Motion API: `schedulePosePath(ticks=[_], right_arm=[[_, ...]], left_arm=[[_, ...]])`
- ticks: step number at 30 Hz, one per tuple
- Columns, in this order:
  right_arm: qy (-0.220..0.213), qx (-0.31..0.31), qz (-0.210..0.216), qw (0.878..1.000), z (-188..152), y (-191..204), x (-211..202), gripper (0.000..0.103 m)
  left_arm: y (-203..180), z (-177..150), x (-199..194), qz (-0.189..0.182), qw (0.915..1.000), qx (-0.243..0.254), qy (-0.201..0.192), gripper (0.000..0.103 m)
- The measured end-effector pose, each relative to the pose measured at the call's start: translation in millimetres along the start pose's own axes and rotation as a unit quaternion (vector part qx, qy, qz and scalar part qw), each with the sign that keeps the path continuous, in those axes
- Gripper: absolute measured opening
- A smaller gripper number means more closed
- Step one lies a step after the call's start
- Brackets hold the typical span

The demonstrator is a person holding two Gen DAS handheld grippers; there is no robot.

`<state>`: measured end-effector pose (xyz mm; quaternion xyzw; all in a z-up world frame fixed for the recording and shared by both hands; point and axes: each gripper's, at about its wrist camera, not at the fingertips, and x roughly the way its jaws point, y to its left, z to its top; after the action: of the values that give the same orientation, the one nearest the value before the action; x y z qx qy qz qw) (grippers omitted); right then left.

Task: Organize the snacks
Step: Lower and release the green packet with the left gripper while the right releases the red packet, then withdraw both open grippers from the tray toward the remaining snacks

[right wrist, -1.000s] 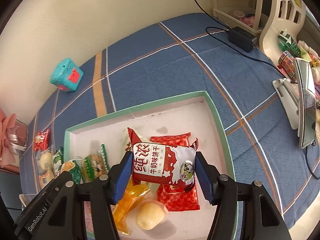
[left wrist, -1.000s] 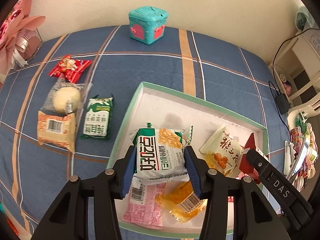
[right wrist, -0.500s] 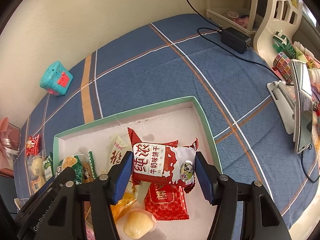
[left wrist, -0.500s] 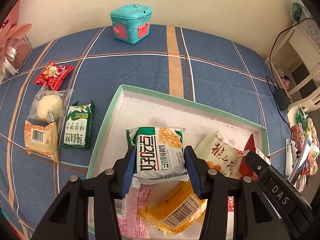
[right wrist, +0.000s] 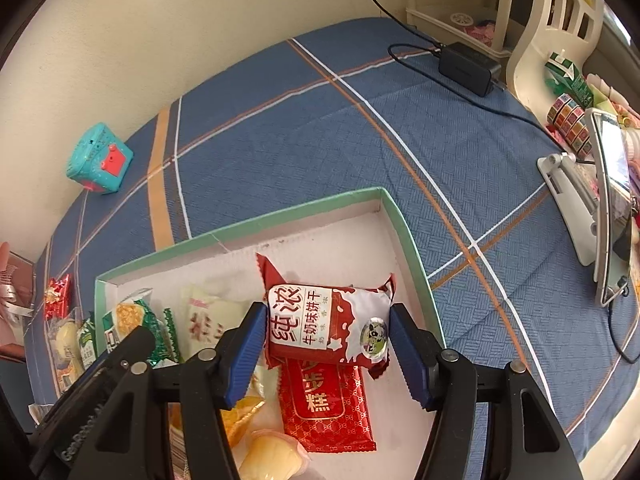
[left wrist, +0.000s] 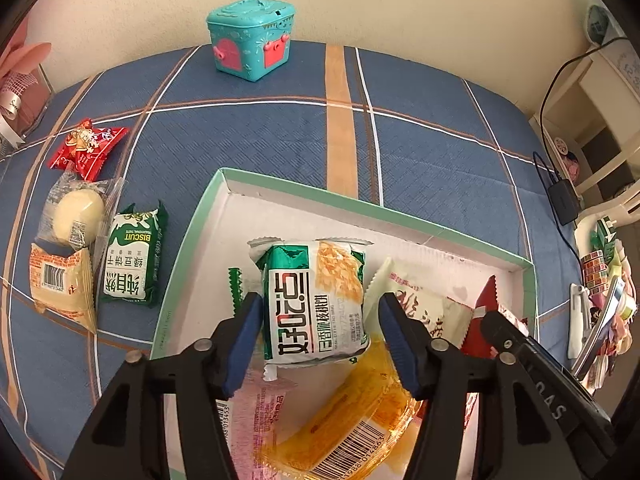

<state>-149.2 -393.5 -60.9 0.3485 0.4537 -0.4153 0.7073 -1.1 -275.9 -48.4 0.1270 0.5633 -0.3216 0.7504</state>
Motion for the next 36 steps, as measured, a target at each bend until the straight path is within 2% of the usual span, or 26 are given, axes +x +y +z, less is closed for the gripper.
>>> schedulePosePath(ticks=[4, 14, 17, 33, 36], right_arm=[[-0.003, -0.004, 0.000, 1.000, 0, 2, -2, 0.069], [-0.005, 0.000, 0.002, 1.000, -3, 1, -11, 0.078], [-0.010, -0.008, 0.003, 1.000, -4, 5, -17, 0.081], [-0.003, -0.044, 0.005, 0.999, -28, 28, -42, 0.082], [0.001, -0.054, 0.007, 0.998, -35, 33, -45, 0.084]], left_arm=[[0, -1, -2, 0.002, 1.0000, 0.003, -0.004, 0.068], [13, -5, -17, 0.003, 0.9999, -0.002, -0.016, 0.075], [18, -6, -22, 0.005, 0.9997, -0.005, -0.023, 0.085], [47, -16, -61, 0.027, 0.9976, -0.005, -0.063, 0.091], [55, -19, -67, 0.037, 0.9971, -0.007, -0.067, 0.097]])
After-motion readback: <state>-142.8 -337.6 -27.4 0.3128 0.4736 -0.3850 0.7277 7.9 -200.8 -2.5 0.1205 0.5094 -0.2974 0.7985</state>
